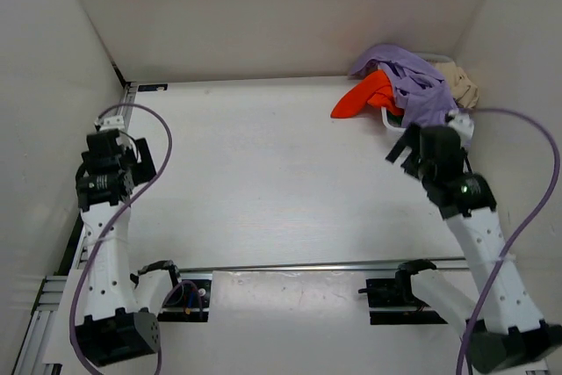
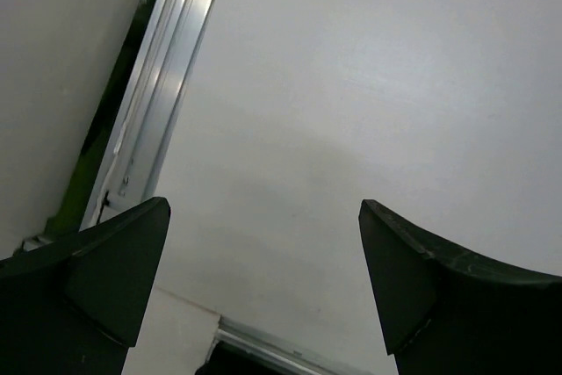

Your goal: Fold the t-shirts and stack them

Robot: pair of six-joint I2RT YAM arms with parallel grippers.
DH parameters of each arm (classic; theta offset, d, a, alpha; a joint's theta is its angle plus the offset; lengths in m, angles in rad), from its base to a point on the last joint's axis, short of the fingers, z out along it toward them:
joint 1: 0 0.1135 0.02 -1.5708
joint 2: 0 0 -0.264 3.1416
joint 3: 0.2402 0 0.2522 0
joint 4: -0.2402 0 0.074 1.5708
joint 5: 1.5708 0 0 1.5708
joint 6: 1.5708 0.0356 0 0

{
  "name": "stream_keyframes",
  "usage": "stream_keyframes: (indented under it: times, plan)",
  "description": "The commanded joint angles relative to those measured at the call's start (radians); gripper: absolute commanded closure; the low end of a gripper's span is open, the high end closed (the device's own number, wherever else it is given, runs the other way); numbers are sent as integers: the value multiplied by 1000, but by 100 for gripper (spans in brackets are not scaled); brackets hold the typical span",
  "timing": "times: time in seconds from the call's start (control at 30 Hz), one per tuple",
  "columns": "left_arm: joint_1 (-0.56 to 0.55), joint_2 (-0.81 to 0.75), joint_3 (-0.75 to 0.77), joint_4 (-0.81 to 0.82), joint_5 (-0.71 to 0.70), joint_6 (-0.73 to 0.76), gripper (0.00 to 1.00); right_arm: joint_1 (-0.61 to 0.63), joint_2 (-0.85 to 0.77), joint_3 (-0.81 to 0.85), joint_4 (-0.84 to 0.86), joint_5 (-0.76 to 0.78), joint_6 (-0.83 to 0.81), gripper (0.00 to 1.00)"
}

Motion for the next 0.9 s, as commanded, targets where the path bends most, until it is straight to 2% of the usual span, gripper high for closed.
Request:
stream_keyframes:
  times: [0.0, 0.03, 0.07, 0.2, 0.33, 0.43, 0.6, 0.7, 0.73, 0.87]
  plan:
    - [5, 74, 170, -21, 75, 0, 0, -50, 214, 250, 134, 81, -283, 1]
    - [5, 97, 201, -34, 123, 0, 0, -73, 277, 388, 134, 81, -303, 1]
    - [5, 134, 228, -62, 216, 0, 0, -122, 394, 450, 134, 67, -312, 1]
    - [5, 174, 276, -62, 295, 0, 0, -234, 676, 714, 124, 3, -303, 1]
    - [5, 174, 223, -62, 275, 0, 0, -283, 1010, 984, 65, 52, -257, 1]
    - [5, 165, 174, -62, 251, 0, 0, -309, 1189, 1151, 45, 61, -225, 1]
    - [5, 156, 141, -62, 202, 0, 0, -320, 1350, 1231, 63, 76, -191, 3]
    - [5, 156, 132, -62, 189, 0, 0, -320, 1350, 1215, 75, 110, -162, 22]
    - [5, 156, 132, -62, 189, 0, 0, -320, 1350, 1205, 75, 122, -162, 40]
    - [5, 165, 132, -62, 189, 0, 0, -320, 1266, 1164, 121, 182, -162, 95]
